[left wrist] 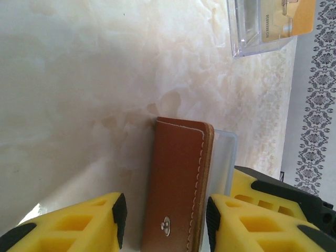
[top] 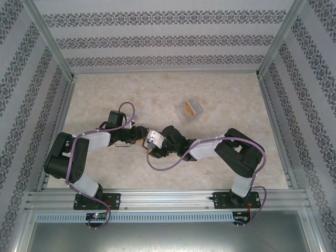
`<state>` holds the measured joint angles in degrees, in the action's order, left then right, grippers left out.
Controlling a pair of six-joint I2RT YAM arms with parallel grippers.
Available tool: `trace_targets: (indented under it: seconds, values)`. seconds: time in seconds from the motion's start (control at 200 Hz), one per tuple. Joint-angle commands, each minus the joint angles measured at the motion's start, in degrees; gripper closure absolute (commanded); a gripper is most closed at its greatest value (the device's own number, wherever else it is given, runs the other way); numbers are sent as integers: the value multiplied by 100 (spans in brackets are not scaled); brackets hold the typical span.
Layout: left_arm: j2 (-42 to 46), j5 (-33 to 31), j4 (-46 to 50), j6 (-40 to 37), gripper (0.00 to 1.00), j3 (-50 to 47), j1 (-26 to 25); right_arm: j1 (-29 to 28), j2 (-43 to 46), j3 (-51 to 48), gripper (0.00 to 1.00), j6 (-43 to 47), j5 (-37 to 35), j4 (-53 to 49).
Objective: Put the credit cards into the card holder
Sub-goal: Rotate the card holder at the center of the table.
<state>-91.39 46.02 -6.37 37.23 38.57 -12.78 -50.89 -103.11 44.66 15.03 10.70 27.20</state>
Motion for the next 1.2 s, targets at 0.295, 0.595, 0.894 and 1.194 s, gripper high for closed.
trace_targets:
  seconds: [0.295, 0.595, 0.894, 1.194]
  values:
    - [86, 28, 193, -225, 37, 182, -104, 71, 252, -136, 42, -30, 166, 212]
    - [-18, 7, 157, -208, 37, 170, -154, 71, 291, -273, 50, -102, -130, 479]
    - [-43, -90, 188, -227, 37, 163, -157, 80, 318, -343, 62, -263, -231, 618]
    - [54, -78, 193, -279, 27, 191, -203, 80, 239, -432, 68, -573, -608, 833]
